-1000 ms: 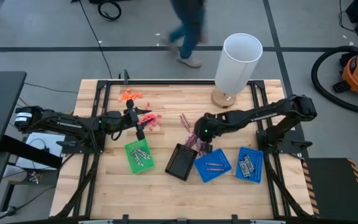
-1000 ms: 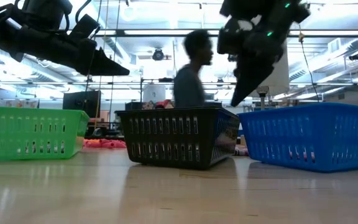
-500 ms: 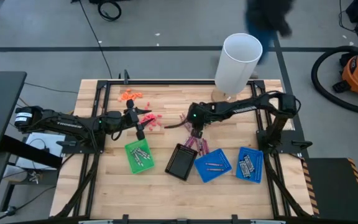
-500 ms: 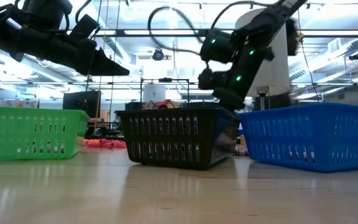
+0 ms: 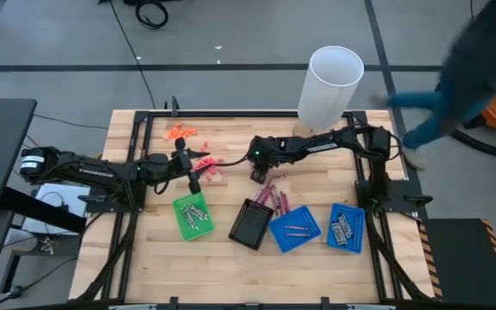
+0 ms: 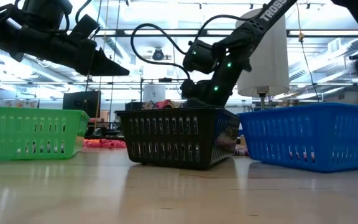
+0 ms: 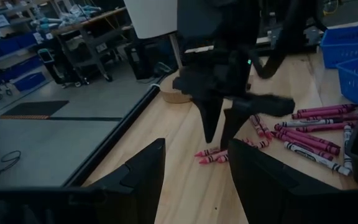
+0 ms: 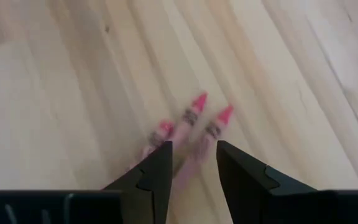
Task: Sort crayons
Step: Put the pink crayon into the left blue bin
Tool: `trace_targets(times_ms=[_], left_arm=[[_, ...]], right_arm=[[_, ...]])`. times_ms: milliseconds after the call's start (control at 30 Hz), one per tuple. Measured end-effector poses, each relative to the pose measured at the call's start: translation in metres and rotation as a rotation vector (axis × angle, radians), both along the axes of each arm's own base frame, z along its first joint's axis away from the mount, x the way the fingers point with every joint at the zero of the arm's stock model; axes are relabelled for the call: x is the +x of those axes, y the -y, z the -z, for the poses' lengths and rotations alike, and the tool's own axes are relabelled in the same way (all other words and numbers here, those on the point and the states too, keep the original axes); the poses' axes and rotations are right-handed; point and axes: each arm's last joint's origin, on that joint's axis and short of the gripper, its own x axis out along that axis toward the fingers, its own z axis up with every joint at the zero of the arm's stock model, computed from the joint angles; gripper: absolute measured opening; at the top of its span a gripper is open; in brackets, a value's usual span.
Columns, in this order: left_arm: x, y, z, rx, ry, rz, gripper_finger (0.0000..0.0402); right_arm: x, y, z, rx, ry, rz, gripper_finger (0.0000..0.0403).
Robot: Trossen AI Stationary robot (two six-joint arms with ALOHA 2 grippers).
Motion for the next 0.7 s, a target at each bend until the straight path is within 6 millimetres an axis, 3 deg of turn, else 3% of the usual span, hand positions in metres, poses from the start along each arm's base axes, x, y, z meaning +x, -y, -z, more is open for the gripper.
trace_targets(times_ms=[433, 700], left_arm=[[0.0, 0.0, 0.001, 0.004, -0.011, 0.0, 0.0187], [0.0, 0.0, 0.001, 0.005, -0.014, 0.0, 0.0187]], right_arm=[[-0.004, 0.016, 0.012, 0.101, -0.001, 0.074, 0.0126], [-0.005, 0.017, 0.012, 0.102, -0.006, 0.077, 0.0065]])
